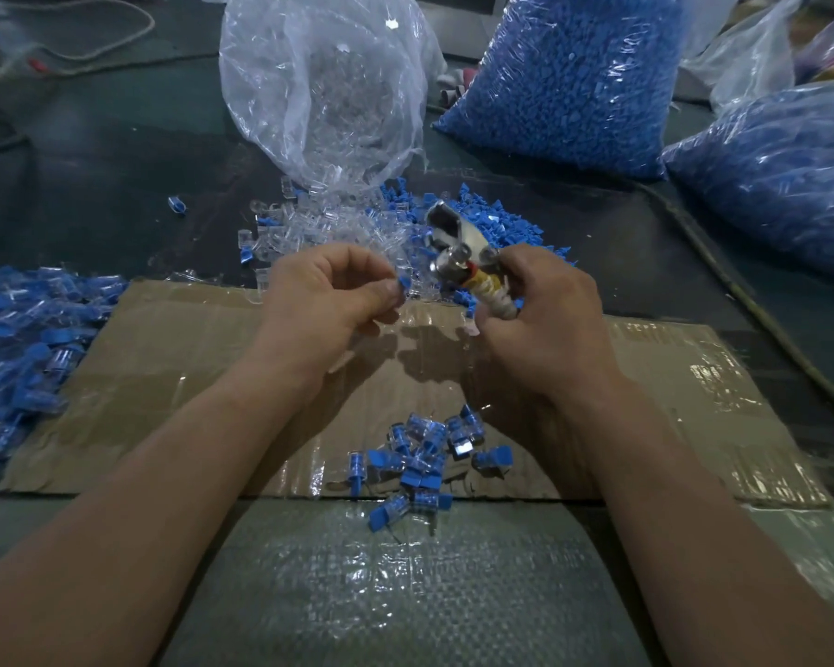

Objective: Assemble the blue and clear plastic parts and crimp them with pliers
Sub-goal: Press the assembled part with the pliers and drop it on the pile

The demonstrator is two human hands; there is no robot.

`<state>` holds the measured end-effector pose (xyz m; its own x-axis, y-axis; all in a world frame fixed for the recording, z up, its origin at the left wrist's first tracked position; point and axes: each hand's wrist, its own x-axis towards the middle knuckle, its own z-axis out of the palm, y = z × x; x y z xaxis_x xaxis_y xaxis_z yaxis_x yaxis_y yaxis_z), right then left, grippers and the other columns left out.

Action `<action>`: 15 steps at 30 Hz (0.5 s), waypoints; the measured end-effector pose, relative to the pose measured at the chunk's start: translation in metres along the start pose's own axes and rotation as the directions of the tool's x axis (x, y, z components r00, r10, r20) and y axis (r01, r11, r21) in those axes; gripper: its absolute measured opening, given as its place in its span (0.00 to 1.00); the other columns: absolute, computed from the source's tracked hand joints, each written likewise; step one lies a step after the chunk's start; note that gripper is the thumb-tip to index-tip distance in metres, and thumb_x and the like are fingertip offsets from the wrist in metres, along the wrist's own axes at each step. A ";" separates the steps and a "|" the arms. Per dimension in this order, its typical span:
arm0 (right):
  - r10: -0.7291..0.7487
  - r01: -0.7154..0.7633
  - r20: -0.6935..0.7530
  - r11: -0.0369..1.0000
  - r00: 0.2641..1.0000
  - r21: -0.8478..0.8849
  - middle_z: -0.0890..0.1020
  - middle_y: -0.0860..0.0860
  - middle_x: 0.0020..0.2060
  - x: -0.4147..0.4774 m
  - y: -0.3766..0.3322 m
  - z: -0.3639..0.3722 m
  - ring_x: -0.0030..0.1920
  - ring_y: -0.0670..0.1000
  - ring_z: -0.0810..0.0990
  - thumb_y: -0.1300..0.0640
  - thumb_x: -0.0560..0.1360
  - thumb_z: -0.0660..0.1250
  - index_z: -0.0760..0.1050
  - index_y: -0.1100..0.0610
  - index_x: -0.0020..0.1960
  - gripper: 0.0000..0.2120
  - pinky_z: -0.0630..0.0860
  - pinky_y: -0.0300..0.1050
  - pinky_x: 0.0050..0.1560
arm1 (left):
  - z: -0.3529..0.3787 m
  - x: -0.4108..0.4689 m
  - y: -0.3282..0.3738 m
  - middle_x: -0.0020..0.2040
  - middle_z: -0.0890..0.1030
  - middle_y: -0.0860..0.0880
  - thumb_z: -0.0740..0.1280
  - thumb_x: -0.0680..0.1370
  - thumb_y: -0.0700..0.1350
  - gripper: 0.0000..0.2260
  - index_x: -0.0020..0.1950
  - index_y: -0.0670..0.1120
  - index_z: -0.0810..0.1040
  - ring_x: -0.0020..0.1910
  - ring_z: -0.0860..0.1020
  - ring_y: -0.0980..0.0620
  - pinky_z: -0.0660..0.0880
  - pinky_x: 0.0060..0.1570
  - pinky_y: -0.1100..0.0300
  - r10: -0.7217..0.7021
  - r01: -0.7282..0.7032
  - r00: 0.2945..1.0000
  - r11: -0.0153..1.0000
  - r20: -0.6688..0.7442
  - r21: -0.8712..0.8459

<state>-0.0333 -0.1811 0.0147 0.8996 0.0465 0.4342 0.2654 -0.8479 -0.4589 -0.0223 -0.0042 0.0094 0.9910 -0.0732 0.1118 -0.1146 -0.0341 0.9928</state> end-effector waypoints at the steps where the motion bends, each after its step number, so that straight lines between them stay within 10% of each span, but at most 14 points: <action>1: 0.028 -0.028 -0.008 1.000 1.000 -0.014 0.73 0.48 0.37 0.001 0.003 0.000 0.37 0.49 0.71 0.62 0.67 0.67 0.75 0.59 0.47 0.09 0.62 0.38 0.34 | 0.000 -0.001 0.001 0.29 0.81 0.51 0.68 0.71 0.32 0.07 0.38 0.43 0.78 0.27 0.78 0.58 0.74 0.27 0.68 -0.054 0.055 0.997 0.998 0.052 -0.010; 15: 0.310 -0.299 0.037 0.939 0.950 -0.172 0.74 0.49 0.37 0.007 0.025 -0.003 0.38 0.50 0.72 0.38 0.64 0.72 0.71 0.54 0.43 0.22 0.61 0.44 0.35 | -0.003 -0.014 0.009 0.32 0.83 0.48 0.73 0.61 0.40 0.04 0.35 0.43 0.83 0.31 0.80 0.55 0.77 0.33 0.66 -0.114 0.131 0.796 0.991 0.594 0.016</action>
<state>-0.0213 -0.2039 0.0089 0.9498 -0.1988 0.2416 -0.0798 -0.9006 -0.4273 -0.0365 -0.0006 0.0166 0.7611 -0.6468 -0.0494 0.0148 -0.0588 0.9982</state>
